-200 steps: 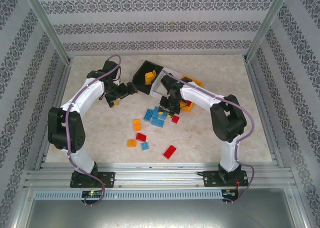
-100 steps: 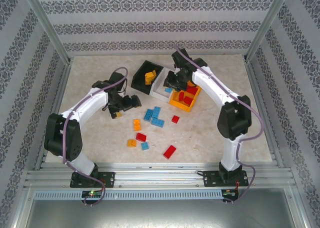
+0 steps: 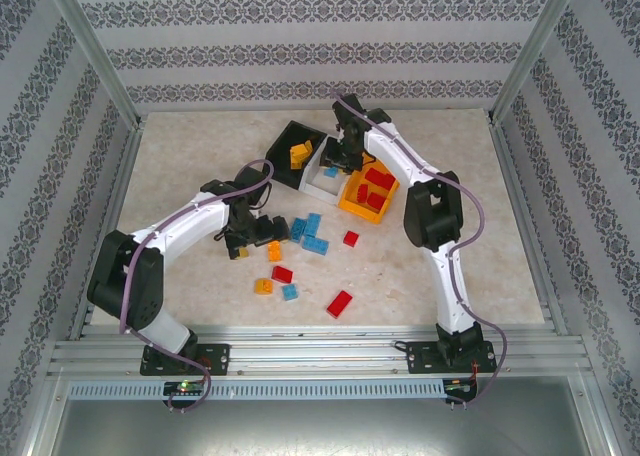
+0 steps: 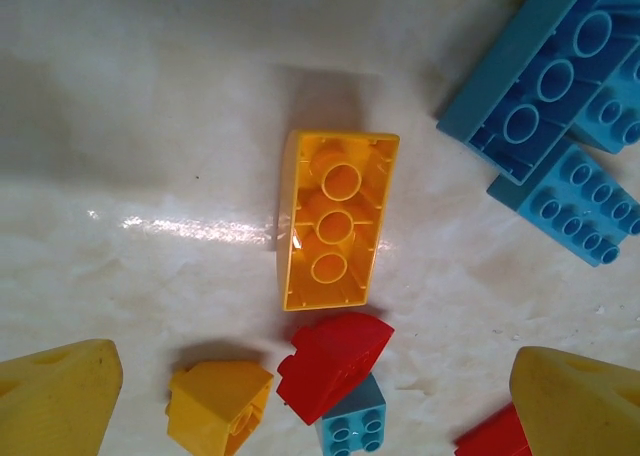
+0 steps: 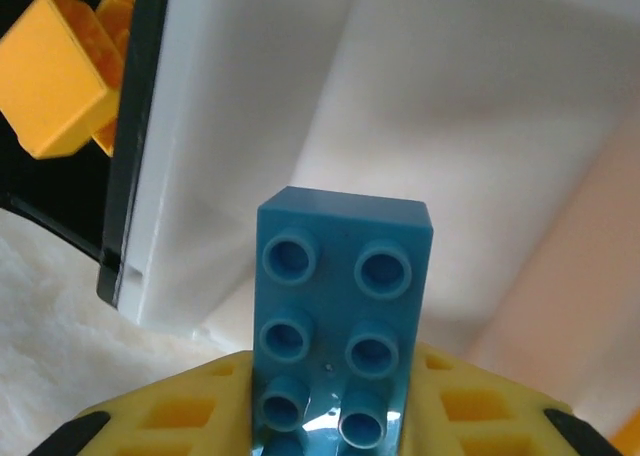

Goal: Sort the legos into containers by color

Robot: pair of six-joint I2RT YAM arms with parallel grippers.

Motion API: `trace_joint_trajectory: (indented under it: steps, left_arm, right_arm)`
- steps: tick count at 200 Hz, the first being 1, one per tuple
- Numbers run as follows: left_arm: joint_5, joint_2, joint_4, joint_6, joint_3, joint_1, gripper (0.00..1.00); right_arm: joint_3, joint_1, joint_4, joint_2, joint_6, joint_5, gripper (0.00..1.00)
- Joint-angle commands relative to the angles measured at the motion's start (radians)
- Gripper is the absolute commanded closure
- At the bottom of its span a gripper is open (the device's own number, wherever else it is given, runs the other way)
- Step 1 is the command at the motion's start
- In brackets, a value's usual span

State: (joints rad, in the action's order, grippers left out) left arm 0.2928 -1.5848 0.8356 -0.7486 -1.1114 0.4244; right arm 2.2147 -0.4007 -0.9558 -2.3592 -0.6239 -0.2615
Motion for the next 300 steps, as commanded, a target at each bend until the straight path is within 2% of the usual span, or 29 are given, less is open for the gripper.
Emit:
trace_joint_trajectory:
  steps: [1, 21, 67, 91, 137, 163, 175, 214, 266, 300]
  left_arm:
    - [-0.035, -0.026, -0.004, 0.004, -0.025, 0.005, 0.01]
    - [-0.035, -0.068, -0.007, 0.011, -0.048, 0.005, 0.05]
    - [-0.031, -0.158, -0.013, 0.017, -0.109, 0.016, 0.1]
    - [-0.047, -0.206, -0.016, 0.028, -0.122, 0.02, 0.16]
    - [-0.065, -0.307, -0.017, 0.054, -0.156, 0.038, 0.25]
    - [-0.081, -0.352, 0.004, 0.075, -0.196, 0.053, 0.26]
    - [-0.09, -0.366, 0.01, 0.082, -0.207, 0.057, 0.31]
    - [-0.088, -0.38, 0.008, 0.089, -0.199, 0.059, 0.4]
    - [-0.084, -0.371, -0.005, 0.084, -0.171, 0.059, 0.58]
    - [-0.085, -0.349, -0.013, 0.075, -0.15, 0.059, 0.66]
  right_arm:
    - [0.068, 0.012, -0.058, -0.029, 0.032, 0.004, 0.56]
    - [0.073, 0.019, -0.066, -0.023, 0.036, 0.0, 0.49]
    - [0.039, 0.056, -0.093, 0.077, 0.046, -0.011, 0.44]
    - [-0.094, 0.073, -0.06, 0.203, 0.059, -0.01, 0.43]
    - [-0.464, 0.116, 0.065, 0.453, 0.019, -0.07, 0.43]
    - [-0.586, 0.127, 0.087, 0.537, 0.012, -0.085, 0.43]
    - [-0.626, 0.129, 0.099, 0.561, 0.008, -0.087, 0.43]
    - [-0.67, 0.129, 0.113, 0.586, -0.01, -0.101, 0.43]
    - [-0.676, 0.127, 0.108, 0.594, -0.012, -0.096, 0.43]
    - [-0.673, 0.119, 0.108, 0.595, -0.016, -0.101, 0.43]
